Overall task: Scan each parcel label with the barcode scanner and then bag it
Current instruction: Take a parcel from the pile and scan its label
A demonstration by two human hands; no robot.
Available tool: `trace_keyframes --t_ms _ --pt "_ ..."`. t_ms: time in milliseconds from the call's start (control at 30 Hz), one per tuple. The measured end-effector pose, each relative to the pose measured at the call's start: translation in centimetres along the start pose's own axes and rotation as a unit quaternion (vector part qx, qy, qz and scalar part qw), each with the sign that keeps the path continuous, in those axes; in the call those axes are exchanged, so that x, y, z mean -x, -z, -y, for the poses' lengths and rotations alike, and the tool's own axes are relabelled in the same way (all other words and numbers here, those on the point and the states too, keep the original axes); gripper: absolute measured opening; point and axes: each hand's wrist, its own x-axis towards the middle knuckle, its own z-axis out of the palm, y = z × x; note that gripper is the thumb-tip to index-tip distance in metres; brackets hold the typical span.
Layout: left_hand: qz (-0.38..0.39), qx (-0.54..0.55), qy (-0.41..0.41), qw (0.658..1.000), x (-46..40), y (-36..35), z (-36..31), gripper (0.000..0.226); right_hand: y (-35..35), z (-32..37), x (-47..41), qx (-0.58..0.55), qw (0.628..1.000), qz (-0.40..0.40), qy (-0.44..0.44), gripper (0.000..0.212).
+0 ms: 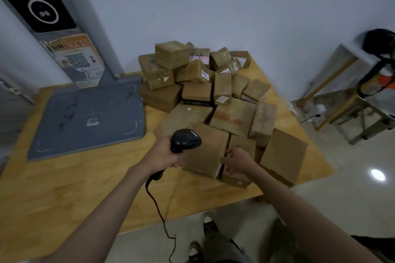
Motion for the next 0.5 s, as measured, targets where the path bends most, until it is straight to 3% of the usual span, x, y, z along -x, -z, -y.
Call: trace_keyframes --t_ms 233,500 --pt "0.018 0.021 0.059 0.998 -5.4 -1.4 0.9 0.018 -0.7 -0.3 -6.7 -0.069 0.997 0.019 -0.03 0.031" --pt "0.056 0.107 0.153 0.981 -11.1 -4.1 1.9 0.013 -2.9 -1.9 -11.3 -0.066 0.995 0.003 -0.077 0.045"
